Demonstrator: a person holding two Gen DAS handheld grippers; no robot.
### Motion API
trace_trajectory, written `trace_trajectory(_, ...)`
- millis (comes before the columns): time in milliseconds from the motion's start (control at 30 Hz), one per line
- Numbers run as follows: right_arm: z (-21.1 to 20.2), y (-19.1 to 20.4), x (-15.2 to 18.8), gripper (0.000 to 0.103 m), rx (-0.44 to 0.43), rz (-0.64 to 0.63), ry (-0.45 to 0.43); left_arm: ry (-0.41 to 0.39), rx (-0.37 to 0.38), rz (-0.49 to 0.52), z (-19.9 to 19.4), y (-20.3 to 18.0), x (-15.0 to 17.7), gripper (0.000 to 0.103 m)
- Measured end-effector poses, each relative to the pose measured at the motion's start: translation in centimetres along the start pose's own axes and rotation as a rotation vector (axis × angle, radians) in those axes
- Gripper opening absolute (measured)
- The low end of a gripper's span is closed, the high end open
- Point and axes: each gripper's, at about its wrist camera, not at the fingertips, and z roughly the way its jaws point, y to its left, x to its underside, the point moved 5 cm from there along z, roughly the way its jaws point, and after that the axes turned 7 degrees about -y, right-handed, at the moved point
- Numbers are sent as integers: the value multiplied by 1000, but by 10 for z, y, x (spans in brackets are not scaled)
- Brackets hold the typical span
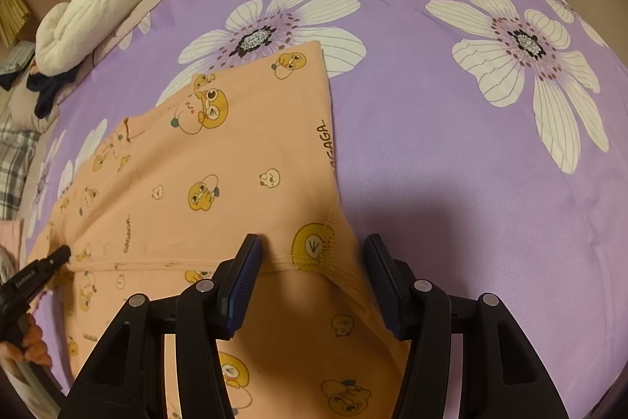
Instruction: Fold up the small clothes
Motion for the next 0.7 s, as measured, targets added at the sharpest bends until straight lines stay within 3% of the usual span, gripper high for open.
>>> trace_trajectory(233,-6,-1,1,56,14,4,1,-11,-37,-1,-14,3,-2,46)
trace_trajectory(333,-13,-2,1,56,23,-4,-14,-55,-37,2,-38,3,-4,64)
trace_trajectory(533,-44,3,-3,56,37,-37,-87,-151,20,-15,-93,-1,-4,87)
trace_trajectory(567,-52,6,-5,59,39,-50,-105,-171,27,-21,-103,-1,-4,89)
trace_trajectory(633,-64,10,-8,75,38,-66,-140,-203,35,-37,-119,0,-4,98)
trace_trajectory(700,-83,16,-10,79,26,-88,-194,-231,42,-57,-134,2,-1,102)
